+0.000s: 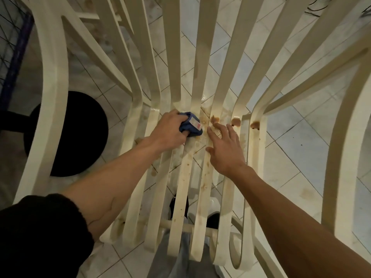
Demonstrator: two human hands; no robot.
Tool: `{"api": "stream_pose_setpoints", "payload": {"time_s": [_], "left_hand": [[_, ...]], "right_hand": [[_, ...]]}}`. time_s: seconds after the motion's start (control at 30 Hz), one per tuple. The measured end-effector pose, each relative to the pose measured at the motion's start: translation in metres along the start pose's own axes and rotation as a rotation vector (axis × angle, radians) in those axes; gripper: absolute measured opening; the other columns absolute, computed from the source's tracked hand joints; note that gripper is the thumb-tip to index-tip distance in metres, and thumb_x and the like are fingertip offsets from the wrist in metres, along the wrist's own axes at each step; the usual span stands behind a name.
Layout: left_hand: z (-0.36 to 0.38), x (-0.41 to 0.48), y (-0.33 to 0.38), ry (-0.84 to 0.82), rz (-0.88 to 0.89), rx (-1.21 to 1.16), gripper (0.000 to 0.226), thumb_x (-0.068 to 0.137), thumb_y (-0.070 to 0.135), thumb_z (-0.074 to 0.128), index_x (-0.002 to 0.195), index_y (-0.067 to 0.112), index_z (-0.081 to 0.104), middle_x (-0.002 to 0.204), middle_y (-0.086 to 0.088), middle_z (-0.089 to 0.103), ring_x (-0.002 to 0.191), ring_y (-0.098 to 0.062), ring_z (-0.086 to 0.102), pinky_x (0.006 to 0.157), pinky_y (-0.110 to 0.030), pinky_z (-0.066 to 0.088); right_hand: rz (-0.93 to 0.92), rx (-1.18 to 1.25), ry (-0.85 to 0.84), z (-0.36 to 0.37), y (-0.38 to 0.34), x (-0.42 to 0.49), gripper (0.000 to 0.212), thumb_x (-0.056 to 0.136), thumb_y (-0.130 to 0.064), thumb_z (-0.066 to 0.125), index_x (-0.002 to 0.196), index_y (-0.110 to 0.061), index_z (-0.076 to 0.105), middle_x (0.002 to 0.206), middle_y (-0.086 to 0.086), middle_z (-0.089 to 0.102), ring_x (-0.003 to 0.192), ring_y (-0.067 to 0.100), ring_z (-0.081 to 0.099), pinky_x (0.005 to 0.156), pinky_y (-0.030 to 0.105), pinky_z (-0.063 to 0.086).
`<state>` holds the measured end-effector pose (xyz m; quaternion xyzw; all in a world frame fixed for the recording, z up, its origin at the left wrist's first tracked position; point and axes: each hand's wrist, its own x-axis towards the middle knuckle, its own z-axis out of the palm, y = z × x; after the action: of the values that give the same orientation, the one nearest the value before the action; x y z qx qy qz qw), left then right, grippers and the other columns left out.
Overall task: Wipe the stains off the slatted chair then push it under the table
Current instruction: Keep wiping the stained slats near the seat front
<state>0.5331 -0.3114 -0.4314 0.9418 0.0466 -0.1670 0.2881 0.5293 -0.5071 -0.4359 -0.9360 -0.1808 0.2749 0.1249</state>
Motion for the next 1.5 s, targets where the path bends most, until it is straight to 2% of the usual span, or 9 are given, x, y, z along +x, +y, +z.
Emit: {"api": "stream_pose_setpoints", "payload": {"time_s": [0.23, 0.4, 0.47, 0.63, 0.77, 0.97, 1.2, 1.3, 1.5], "left_hand": [[-0.004, -0.022, -0.002, -0.165, 0.014, 0.034, 0.016, 0.075, 0.018, 0.067, 0.089, 0.013, 0.070, 0.098, -0.004, 0.059, 0.081, -0.019, 0.056, 0.070, -0.031, 0.050], [0.002, -0.015, -0.004, 0.008, 0.005, 0.010, 0.017, 0.080, 0.019, 0.066, 0.094, 0.010, 0.068, 0.096, -0.007, 0.058, 0.092, -0.022, 0.055, 0.080, -0.032, 0.045], [0.003, -0.018, -0.004, 0.008, -0.010, -0.015, 0.017, 0.080, 0.019, 0.067, 0.094, 0.009, 0.067, 0.095, -0.009, 0.059, 0.093, -0.022, 0.055, 0.081, -0.033, 0.045], [-0.003, -0.037, -0.002, -0.173, -0.010, 0.000, 0.019, 0.077, 0.021, 0.070, 0.094, 0.013, 0.070, 0.096, -0.003, 0.058, 0.084, -0.020, 0.057, 0.072, -0.026, 0.047], [-0.008, -0.033, 0.002, -0.242, 0.022, 0.062, 0.018, 0.076, 0.023, 0.071, 0.092, 0.014, 0.070, 0.100, -0.001, 0.058, 0.085, -0.019, 0.057, 0.072, -0.030, 0.050], [0.001, -0.026, 0.006, -0.055, 0.001, 0.048, 0.018, 0.076, 0.019, 0.067, 0.092, 0.010, 0.068, 0.094, -0.006, 0.054, 0.087, -0.024, 0.054, 0.074, -0.036, 0.047], [0.003, -0.055, 0.001, -0.174, 0.021, 0.025, 0.017, 0.078, 0.022, 0.072, 0.093, 0.014, 0.070, 0.090, 0.005, 0.046, 0.082, -0.015, 0.049, 0.070, -0.022, 0.036], [-0.001, -0.045, 0.003, -0.187, 0.058, 0.083, 0.016, 0.079, 0.022, 0.069, 0.093, 0.014, 0.071, 0.093, 0.000, 0.051, 0.083, -0.018, 0.054, 0.069, -0.027, 0.042], [0.007, -0.039, 0.008, -0.045, -0.004, 0.066, 0.020, 0.076, 0.022, 0.070, 0.092, 0.010, 0.069, 0.093, -0.007, 0.054, 0.085, -0.024, 0.054, 0.074, -0.039, 0.048]], "right_hand": [[0.003, 0.004, 0.004, 0.001, -0.001, 0.000, 0.061, 0.101, -0.028, 0.047, 0.155, -0.022, 0.018, 0.163, 0.004, 0.007, 0.150, 0.031, -0.008, 0.122, 0.048, 0.004], [0.005, 0.008, 0.006, 0.000, -0.001, -0.001, 0.061, 0.101, -0.028, 0.048, 0.155, -0.022, 0.019, 0.162, 0.004, 0.008, 0.150, 0.031, -0.006, 0.122, 0.048, 0.005], [0.008, 0.012, 0.008, -0.001, -0.001, -0.001, 0.061, 0.101, -0.028, 0.048, 0.155, -0.022, 0.019, 0.163, 0.004, 0.008, 0.150, 0.032, -0.006, 0.122, 0.048, 0.005], [0.011, 0.015, 0.002, -0.001, -0.001, -0.001, 0.061, 0.101, -0.029, 0.047, 0.155, -0.022, 0.019, 0.163, 0.003, 0.007, 0.150, 0.031, -0.006, 0.122, 0.048, 0.005], [0.017, 0.016, 0.006, 0.000, -0.001, -0.002, 0.061, 0.102, -0.029, 0.047, 0.155, -0.022, 0.018, 0.163, 0.003, 0.007, 0.150, 0.031, -0.007, 0.122, 0.048, 0.005], [0.010, 0.012, -0.002, -0.001, -0.001, -0.002, 0.062, 0.101, -0.029, 0.047, 0.155, -0.022, 0.018, 0.162, 0.003, 0.006, 0.150, 0.031, -0.007, 0.122, 0.048, 0.006], [0.003, 0.012, -0.012, -0.001, 0.001, -0.002, 0.061, 0.102, -0.030, 0.045, 0.156, -0.022, 0.016, 0.163, 0.003, 0.004, 0.150, 0.031, -0.008, 0.121, 0.047, 0.003], [0.004, 0.012, -0.009, 0.001, 0.001, -0.002, 0.063, 0.102, -0.030, 0.046, 0.156, -0.022, 0.016, 0.163, 0.003, 0.004, 0.150, 0.030, -0.008, 0.122, 0.048, 0.004], [0.006, 0.007, -0.010, 0.001, 0.001, -0.001, 0.062, 0.102, -0.030, 0.046, 0.156, -0.023, 0.016, 0.163, 0.003, 0.004, 0.150, 0.031, -0.007, 0.122, 0.048, 0.005]]}}
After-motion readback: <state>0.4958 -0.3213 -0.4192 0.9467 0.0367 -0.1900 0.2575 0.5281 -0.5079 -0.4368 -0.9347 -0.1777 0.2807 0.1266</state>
